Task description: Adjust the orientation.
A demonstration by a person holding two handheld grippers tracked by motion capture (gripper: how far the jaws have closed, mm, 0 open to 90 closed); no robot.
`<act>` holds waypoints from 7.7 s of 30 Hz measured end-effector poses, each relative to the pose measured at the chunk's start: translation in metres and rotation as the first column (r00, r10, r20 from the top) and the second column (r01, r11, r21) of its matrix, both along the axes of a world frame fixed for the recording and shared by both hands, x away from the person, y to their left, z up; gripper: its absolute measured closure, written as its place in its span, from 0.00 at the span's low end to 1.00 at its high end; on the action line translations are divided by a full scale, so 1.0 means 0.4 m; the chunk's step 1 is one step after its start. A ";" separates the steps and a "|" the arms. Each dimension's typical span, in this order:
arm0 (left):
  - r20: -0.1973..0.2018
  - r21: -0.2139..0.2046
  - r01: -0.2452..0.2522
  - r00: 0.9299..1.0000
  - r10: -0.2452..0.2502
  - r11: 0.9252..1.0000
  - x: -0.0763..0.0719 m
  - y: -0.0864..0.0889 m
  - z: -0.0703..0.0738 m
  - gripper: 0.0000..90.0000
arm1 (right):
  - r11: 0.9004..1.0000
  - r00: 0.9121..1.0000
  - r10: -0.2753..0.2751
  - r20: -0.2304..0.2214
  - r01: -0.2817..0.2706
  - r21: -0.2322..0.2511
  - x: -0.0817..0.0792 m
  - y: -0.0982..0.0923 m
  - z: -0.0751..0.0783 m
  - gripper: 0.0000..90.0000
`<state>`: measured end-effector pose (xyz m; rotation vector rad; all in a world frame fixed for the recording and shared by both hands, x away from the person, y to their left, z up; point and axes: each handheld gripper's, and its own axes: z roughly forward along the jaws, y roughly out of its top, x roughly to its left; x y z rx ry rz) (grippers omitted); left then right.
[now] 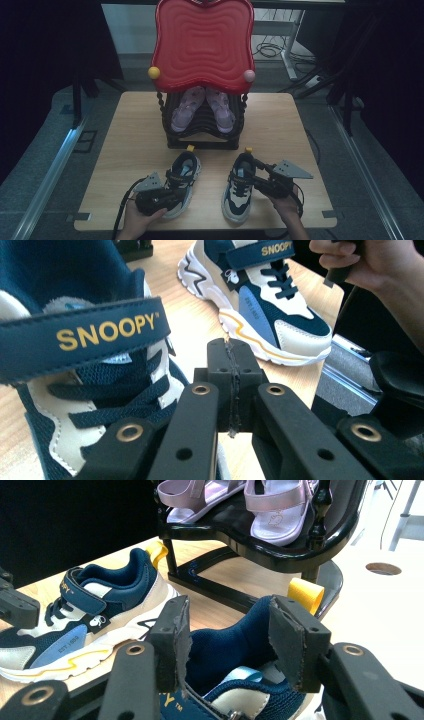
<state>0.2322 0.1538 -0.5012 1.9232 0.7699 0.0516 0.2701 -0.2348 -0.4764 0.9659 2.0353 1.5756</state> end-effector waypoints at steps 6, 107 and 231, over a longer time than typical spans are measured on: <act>-0.013 0.017 0.008 1.000 -0.007 1.000 -0.004 -0.007 -0.010 0.99 | 1.000 1.000 -0.006 -0.005 0.006 -0.001 0.001 0.000 -0.002 0.57; -0.120 0.263 -0.123 0.980 0.159 0.957 -0.005 0.112 -0.024 1.00 | 1.000 0.999 -0.029 -0.015 0.029 0.004 0.006 -0.015 -0.005 0.57; -0.163 0.161 -0.365 0.907 0.389 0.917 0.067 0.360 -0.032 0.48 | 0.985 0.957 0.129 -0.261 -0.154 -0.080 0.168 0.440 -0.003 1.00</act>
